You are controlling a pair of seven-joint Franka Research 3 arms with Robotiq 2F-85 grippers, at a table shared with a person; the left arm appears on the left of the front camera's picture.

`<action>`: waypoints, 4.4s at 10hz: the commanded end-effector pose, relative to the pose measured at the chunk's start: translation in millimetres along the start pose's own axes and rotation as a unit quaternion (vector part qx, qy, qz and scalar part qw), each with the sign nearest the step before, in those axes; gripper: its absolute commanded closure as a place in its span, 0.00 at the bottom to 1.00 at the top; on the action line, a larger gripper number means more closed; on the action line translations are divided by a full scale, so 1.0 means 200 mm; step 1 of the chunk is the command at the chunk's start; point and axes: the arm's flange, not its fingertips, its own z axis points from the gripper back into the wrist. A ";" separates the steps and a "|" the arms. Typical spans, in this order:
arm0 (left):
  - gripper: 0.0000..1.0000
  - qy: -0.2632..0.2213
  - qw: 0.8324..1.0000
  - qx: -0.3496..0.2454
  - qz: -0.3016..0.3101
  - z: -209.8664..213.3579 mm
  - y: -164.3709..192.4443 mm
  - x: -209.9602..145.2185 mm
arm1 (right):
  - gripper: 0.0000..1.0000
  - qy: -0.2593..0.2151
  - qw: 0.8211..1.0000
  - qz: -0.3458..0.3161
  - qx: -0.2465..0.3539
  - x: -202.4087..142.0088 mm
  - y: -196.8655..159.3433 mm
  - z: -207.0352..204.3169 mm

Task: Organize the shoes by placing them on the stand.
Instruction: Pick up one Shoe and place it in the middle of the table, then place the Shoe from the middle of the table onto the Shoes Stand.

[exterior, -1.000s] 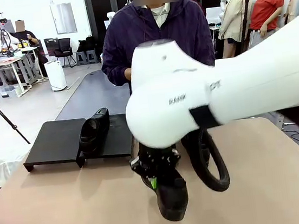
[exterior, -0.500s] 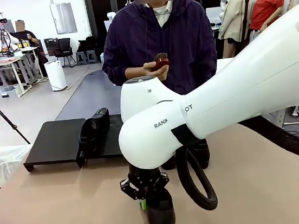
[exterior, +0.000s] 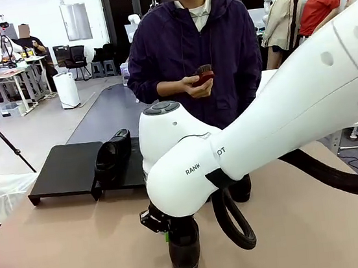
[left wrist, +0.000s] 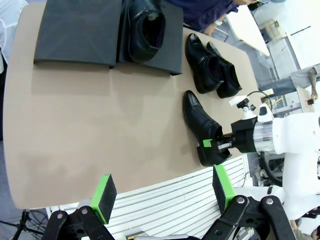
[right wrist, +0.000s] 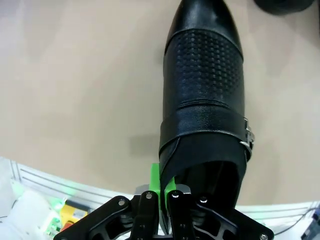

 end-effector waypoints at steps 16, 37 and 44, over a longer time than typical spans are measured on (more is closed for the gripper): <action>0.00 -0.004 1.000 -0.003 -0.003 0.00 0.01 0.01 | 0.00 0.004 0.999 -0.026 0.019 -0.01 0.01 0.16; 0.00 -0.004 1.000 -0.003 -0.003 0.00 0.01 0.01 | 0.00 -0.123 0.973 -0.060 0.184 -0.74 -2.53 1.43; 0.00 -0.004 1.000 -0.003 -0.003 0.00 0.01 0.01 | 0.00 -0.123 0.973 -0.060 0.184 -0.74 -2.53 1.43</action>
